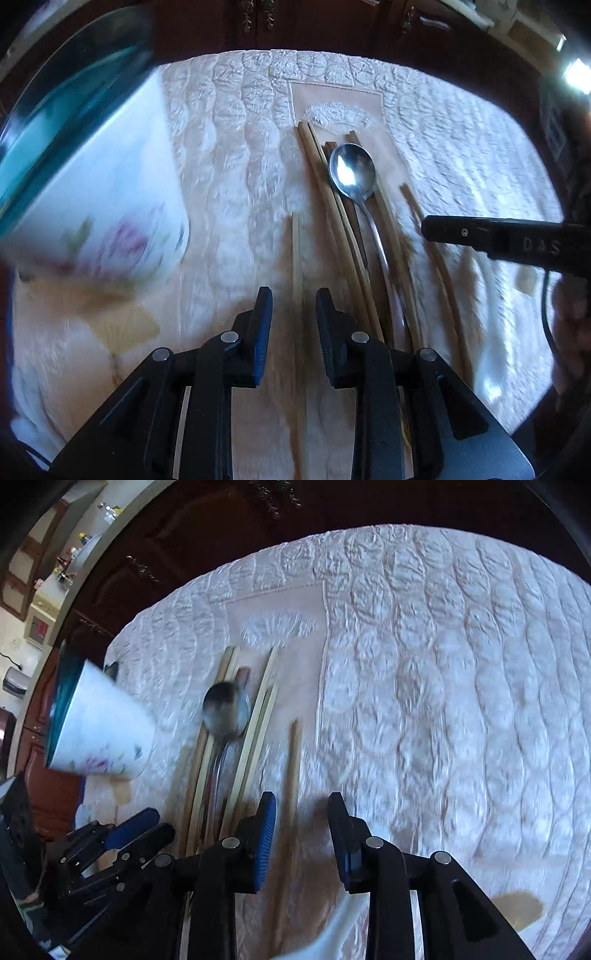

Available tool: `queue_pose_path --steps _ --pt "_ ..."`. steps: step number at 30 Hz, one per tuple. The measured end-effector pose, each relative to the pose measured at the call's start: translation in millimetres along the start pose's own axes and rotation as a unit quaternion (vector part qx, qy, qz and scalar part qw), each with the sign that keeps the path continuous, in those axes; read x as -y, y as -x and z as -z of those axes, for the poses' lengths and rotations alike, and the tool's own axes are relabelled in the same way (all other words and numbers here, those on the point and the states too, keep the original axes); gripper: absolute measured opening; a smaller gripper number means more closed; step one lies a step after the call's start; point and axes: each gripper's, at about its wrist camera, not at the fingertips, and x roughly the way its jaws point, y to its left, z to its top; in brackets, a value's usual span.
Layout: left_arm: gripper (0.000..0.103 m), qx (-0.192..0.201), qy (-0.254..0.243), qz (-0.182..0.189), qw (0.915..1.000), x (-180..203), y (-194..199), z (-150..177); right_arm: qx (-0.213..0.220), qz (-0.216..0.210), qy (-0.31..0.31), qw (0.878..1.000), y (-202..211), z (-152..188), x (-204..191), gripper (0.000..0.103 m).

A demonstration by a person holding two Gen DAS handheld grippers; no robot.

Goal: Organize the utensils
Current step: 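Lift the held chopstick with the left tool while the right tool lifts its chopstick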

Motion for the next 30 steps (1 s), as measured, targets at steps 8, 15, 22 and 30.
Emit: queue_pose_path --steps 8,15,22,30 --pt "0.005 0.001 0.016 0.023 0.9996 -2.3 -14.2 -17.7 0.012 0.014 0.028 0.999 -12.7 -10.2 -12.0 0.007" --pt "0.004 0.032 0.055 0.098 0.9931 -33.7 42.4 -7.9 0.070 -0.037 0.035 0.996 56.7 -0.2 -9.6 0.006" --pt "0.004 0.095 0.059 0.126 0.9856 -56.2 114.4 9.8 0.135 -0.063 0.063 0.987 121.2 8.0 -25.5 0.005" --pt "0.004 0.157 0.072 0.133 0.9758 -79.0 179.7 25.2 0.171 -0.073 0.108 0.977 164.8 13.3 -60.6 0.005"
